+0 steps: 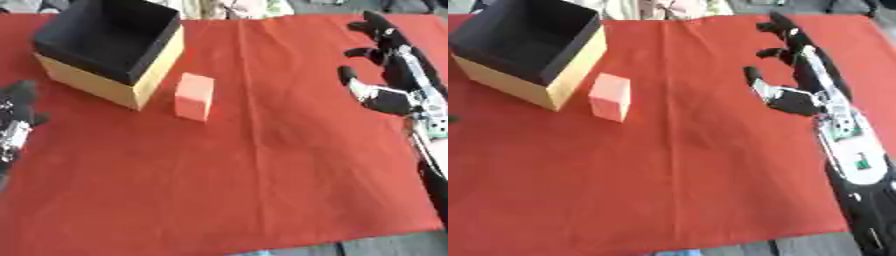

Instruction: Pick up objects on the table and place them in the box.

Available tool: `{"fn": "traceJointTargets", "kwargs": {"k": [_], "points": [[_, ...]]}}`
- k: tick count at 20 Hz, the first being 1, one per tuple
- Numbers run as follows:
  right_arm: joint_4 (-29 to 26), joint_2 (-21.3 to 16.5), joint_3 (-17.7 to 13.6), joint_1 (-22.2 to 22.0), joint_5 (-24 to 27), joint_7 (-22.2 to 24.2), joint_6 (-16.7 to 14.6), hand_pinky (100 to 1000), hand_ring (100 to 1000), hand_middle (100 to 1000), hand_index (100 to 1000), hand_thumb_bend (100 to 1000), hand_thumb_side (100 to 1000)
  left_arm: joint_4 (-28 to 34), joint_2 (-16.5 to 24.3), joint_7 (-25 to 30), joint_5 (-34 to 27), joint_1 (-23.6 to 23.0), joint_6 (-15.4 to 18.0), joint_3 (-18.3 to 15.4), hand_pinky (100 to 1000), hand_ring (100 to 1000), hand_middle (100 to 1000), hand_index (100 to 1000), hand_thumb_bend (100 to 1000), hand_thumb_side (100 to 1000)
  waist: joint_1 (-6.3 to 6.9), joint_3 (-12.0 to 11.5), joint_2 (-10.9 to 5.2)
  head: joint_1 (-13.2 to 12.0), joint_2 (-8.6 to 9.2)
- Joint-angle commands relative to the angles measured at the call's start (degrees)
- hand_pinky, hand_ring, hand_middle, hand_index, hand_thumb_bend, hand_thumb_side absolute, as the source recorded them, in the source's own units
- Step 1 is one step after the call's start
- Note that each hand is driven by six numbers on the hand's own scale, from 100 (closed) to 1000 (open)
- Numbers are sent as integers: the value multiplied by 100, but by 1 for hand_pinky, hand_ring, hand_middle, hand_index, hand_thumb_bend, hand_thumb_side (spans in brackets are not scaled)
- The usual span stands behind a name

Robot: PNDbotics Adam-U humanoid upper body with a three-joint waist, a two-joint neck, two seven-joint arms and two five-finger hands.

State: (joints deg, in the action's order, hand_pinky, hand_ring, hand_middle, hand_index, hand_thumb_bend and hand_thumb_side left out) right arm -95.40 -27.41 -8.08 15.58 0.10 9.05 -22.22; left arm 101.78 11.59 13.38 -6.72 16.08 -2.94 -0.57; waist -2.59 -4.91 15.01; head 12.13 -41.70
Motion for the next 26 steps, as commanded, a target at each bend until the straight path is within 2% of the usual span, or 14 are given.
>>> {"fn": "traceJointTargets", "kwargs": {"k": [1, 8, 12, 21, 26], "points": [[-111, -151, -41, 43, -38, 16, -17, 749, 1000, 856, 1000, 265, 212, 83, 92, -14, -16, 62, 13, 17, 878, 1000, 928, 918, 100, 426, 7, 0, -103, 7, -12], [-133, -230, 11, 72, -66, 54, -33, 751, 1000, 857, 1000, 248, 206, 79, 95, -11, -16, 68, 15, 21, 877, 1000, 928, 918, 100, 425, 2, -1, -108, 13, -12], [-198, -435, 152, 123, -93, 126, -132, 756, 1000, 858, 1000, 256, 201, 78, 99, -6, -16, 70, 13, 28, 877, 1000, 929, 918, 100, 425, -8, 4, -112, 18, -18], [-277, -1234, 791, 461, -146, 462, -544, 767, 1000, 860, 1000, 277, 210, 72, 107, 19, -13, 68, 10, 59, 877, 1000, 930, 918, 100, 423, -36, -52, -136, 54, -32], [-38, -1442, 1203, 827, -201, 789, -701, 770, 1000, 862, 1000, 275, 240, 71, 107, 43, -19, 75, 14, 84, 877, 1000, 930, 918, 100, 421, -42, -122, -146, 103, -36]]}}
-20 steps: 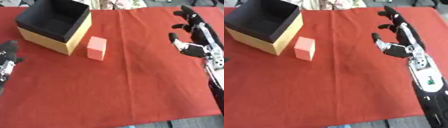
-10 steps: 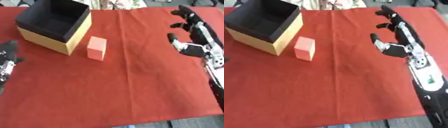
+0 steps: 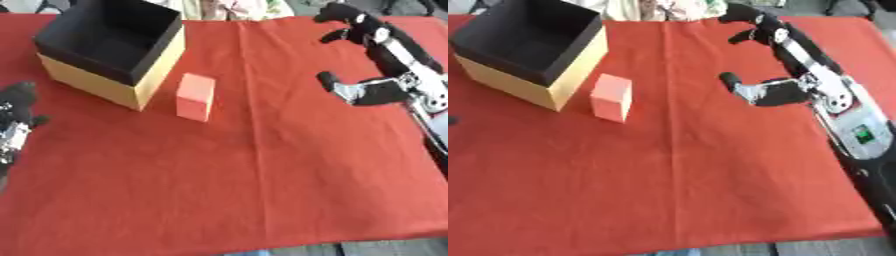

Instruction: Pick up objects on the table and place them in the box.

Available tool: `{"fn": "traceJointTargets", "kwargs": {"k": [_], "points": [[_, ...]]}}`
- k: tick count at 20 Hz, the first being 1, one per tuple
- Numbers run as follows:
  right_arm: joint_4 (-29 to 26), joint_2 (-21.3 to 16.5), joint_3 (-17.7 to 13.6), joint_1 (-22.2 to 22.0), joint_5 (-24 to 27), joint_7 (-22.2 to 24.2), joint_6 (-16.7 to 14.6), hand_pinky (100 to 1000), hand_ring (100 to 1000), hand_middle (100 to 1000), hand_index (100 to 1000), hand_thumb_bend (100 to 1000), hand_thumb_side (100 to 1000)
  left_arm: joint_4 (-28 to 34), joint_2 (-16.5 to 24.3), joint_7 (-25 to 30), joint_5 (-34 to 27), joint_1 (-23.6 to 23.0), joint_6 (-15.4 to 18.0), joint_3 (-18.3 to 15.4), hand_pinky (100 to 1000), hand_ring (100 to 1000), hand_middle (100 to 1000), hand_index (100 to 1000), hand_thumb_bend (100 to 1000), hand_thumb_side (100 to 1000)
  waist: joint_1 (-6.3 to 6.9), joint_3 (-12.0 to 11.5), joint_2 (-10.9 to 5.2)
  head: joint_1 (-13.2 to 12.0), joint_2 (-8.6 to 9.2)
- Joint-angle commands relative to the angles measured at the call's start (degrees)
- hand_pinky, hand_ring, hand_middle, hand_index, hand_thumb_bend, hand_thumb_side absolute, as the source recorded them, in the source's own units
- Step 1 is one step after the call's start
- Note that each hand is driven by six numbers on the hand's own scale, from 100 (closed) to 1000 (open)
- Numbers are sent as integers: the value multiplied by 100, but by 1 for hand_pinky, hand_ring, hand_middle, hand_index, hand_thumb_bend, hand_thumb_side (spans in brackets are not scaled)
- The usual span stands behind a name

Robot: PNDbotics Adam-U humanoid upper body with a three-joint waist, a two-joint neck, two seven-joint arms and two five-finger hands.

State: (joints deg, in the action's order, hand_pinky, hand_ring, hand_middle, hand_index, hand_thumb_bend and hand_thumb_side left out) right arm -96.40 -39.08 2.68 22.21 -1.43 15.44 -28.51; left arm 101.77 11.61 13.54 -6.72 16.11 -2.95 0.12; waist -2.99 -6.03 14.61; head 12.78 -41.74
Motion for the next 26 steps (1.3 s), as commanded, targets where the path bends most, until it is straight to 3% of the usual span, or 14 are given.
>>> {"fn": "traceJointTargets", "kwargs": {"k": [1, 7, 11, 26], "points": [[113, -280, 175, 217, -59, 199, -100, 771, 1000, 862, 1000, 273, 259, 71, 105, 29, -20, 74, 16, 17, 877, 1000, 930, 918, 100, 420, -2, -21, -107, 45, -33], [736, -67, 642, 843, -309, 759, -264, 774, 1000, 864, 1000, 262, 299, 61, 91, 67, -42, 92, 24, 61, 876, 1000, 930, 917, 100, 416, 12, -133, -129, 153, -44], [1281, 192, 791, 1225, -559, 1052, -386, 775, 1000, 865, 1000, 251, 316, 55, 77, 94, -52, 108, 24, 88, 876, 1000, 931, 917, 100, 415, 13, -197, -135, 216, -38], [3157, 1086, 676, 2211, -1642, 1249, -549, 779, 1000, 875, 1000, 232, 361, 46, 48, 130, -54, 130, 19, 140, 888, 1000, 932, 917, 100, 418, 3, -363, -139, 423, -32]]}}
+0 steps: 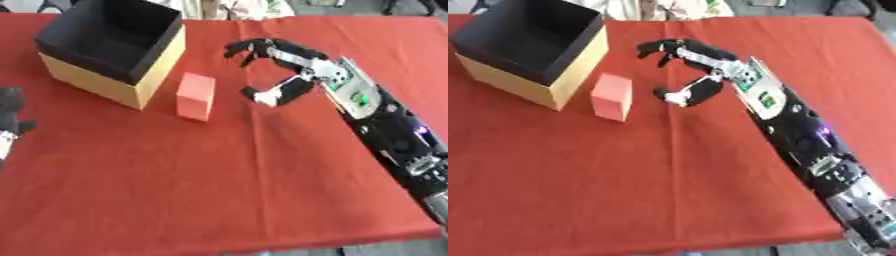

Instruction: Pick up objects on the table and place them in the box.

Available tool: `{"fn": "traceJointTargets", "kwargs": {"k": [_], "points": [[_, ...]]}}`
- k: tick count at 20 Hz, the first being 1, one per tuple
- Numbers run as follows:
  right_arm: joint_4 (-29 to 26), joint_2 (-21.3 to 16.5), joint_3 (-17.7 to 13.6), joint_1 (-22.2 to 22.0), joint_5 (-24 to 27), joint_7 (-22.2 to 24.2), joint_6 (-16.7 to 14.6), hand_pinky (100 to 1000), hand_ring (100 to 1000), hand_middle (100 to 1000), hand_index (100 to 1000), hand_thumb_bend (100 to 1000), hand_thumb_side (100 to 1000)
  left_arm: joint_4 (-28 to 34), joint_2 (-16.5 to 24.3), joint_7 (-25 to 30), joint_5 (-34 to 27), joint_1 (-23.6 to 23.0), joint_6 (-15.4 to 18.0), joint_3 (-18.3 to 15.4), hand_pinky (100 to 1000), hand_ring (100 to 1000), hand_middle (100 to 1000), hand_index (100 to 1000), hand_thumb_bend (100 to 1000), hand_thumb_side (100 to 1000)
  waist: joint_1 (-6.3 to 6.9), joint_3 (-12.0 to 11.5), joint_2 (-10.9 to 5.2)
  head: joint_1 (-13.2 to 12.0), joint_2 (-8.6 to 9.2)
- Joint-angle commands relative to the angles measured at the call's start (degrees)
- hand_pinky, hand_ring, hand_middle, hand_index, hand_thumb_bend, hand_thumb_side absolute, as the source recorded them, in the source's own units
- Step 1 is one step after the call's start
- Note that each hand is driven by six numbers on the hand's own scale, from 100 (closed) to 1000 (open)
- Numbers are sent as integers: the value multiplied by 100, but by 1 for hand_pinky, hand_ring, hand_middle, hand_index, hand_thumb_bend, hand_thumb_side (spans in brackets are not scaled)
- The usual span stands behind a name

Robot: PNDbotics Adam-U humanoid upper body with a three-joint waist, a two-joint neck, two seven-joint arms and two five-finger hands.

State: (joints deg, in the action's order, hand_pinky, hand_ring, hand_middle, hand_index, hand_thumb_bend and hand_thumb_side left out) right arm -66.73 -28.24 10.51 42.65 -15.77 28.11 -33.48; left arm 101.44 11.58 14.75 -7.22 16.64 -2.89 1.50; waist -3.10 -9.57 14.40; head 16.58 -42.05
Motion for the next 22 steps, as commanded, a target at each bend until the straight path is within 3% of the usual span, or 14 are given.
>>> {"fn": "traceJointTargets", "kwargs": {"k": [1, 14, 22], "points": [[295, 47, -125, 209, -288, -39, -63, 779, 1000, 875, 1000, 229, 365, 80, 49, 19, -9, 80, 13, 11, 885, 1000, 933, 917, 100, 417, 14, -18, -118, 56, 3], [1195, 392, -300, 511, -1297, -368, -161, 783, 1000, 877, 1000, 246, 392, 72, 30, 64, -26, 104, -1, 45, 883, 1000, 934, 917, 100, 418, -3, -126, -134, 194, 11], [1225, 461, -257, 593, -1565, -364, -274, 786, 1000, 879, 1000, 248, 398, 64, 25, 71, -26, 96, -8, 49, 883, 1000, 935, 917, 100, 418, -10, -120, -157, 217, 3]]}}
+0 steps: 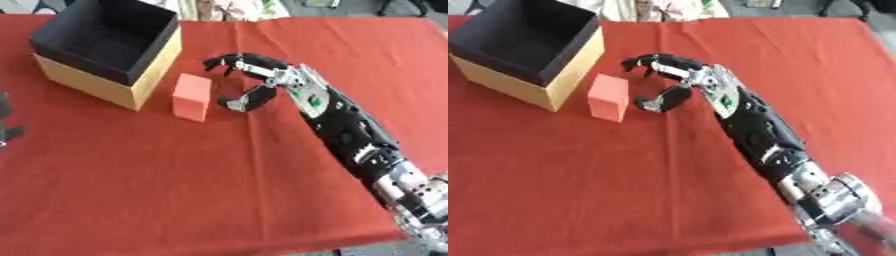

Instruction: Pick up objects on the table and place them in the box.

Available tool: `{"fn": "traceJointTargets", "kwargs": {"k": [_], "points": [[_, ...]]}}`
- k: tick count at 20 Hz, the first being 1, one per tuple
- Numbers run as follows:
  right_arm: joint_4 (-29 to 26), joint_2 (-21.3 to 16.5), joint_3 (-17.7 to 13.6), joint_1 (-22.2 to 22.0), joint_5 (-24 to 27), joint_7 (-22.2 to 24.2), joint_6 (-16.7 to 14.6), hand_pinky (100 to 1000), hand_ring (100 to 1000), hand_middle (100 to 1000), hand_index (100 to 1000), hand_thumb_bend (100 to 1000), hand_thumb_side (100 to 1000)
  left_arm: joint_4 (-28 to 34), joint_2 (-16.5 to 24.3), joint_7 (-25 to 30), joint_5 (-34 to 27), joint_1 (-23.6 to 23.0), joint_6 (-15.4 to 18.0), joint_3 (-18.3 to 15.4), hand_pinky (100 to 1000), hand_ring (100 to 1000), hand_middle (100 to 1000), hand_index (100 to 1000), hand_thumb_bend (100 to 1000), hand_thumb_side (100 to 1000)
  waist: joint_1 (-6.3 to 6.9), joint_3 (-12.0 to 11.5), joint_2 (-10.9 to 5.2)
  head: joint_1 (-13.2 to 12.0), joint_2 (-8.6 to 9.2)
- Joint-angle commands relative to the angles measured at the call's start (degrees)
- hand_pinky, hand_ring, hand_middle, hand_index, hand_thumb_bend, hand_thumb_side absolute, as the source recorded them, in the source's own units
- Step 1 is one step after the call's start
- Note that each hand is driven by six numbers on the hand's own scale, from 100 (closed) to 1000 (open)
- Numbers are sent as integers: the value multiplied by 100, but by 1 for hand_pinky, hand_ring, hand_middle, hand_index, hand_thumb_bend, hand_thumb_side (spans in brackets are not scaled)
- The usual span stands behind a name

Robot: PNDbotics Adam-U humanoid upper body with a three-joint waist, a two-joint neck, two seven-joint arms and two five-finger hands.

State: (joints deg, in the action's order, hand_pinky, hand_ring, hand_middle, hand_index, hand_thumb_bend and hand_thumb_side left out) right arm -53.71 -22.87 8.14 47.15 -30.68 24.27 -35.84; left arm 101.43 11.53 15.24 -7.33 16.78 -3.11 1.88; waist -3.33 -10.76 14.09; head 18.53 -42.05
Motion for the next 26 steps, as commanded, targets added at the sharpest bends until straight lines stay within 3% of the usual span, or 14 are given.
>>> {"fn": "traceJointTargets", "kwargs": {"k": [1, 4, 5, 6, 17, 26], "points": [[-91, -76, -17, 145, -88, 33, -43, 786, 1000, 879, 1000, 248, 398, 66, 29, 21, -16, 81, 13, 11, 883, 1000, 935, 917, 100, 418, 12, -2, -129, 22, 3], [-203, -93, 11, 159, -117, 73, -67, 787, 1000, 883, 1000, 259, 406, 73, 29, 19, -27, 79, 14, 11, 883, 1000, 936, 917, 100, 416, 10, 10, -145, 17, 3], [-243, -97, 19, 162, -123, 83, -67, 787, 1000, 884, 1000, 263, 449, 76, 28, 19, -31, 79, 13, 11, 882, 1000, 935, 917, 100, 418, 9, 13, -150, 19, 1], [-291, -102, 34, 168, -124, 97, -72, 787, 1000, 885, 1000, 260, 407, 81, 26, 18, -38, 79, 14, 12, 880, 1000, 935, 916, 100, 412, 6, 11, -160, 22, -2], [-482, -120, 83, 289, -77, 258, -30, 790, 1000, 887, 1000, 257, 396, 266, 28, -46, -228, 51, 22, 10, 886, 1000, 929, 912, 100, 388, -13, -90, -300, 57, -22], [-518, -75, 156, 321, -118, 432, 14, 790, 1000, 890, 1000, 258, 408, 361, 53, -124, -303, -44, 19, -49, 807, 1000, 917, 910, 100, 384, -18, -124, -376, 95, -59]]}}
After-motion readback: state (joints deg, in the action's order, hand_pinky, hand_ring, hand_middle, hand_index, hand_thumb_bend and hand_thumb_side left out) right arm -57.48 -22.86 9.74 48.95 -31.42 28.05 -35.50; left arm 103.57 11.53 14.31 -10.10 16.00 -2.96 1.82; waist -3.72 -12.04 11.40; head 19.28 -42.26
